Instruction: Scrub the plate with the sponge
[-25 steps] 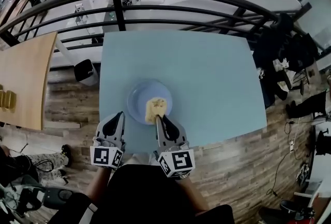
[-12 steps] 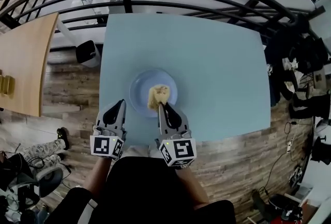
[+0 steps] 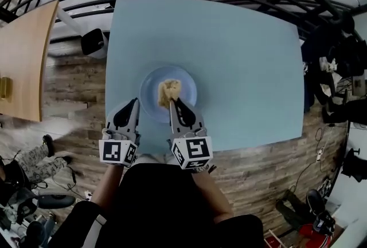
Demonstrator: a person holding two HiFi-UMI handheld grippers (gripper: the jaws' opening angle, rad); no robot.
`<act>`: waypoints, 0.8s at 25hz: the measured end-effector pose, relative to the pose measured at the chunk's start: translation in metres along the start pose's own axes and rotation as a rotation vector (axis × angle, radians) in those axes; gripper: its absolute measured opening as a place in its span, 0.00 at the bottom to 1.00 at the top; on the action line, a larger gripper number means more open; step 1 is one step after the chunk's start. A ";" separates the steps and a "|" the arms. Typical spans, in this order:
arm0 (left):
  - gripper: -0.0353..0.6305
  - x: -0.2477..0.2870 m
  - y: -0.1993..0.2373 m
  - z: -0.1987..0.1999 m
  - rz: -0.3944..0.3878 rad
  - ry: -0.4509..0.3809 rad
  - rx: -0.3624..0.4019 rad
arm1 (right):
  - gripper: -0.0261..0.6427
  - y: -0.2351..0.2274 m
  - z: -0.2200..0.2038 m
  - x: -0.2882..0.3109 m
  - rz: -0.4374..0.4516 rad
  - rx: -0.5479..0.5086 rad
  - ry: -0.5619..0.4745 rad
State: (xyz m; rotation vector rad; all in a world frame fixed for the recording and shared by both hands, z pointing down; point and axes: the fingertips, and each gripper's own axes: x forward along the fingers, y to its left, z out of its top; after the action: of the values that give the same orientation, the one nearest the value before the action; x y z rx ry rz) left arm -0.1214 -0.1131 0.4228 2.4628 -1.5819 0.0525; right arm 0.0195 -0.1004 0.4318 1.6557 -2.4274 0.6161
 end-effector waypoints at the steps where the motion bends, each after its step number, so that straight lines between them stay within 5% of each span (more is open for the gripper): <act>1: 0.06 0.004 0.000 -0.001 0.000 0.004 -0.001 | 0.09 -0.002 -0.002 0.005 0.001 0.004 0.009; 20: 0.06 0.049 0.015 -0.044 0.048 0.100 -0.028 | 0.09 -0.034 -0.070 0.089 0.028 0.023 0.200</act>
State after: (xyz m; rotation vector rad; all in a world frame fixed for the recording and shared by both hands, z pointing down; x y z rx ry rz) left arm -0.1110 -0.1545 0.4750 2.3615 -1.5888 0.1576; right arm 0.0084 -0.1589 0.5339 1.4912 -2.3133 0.7765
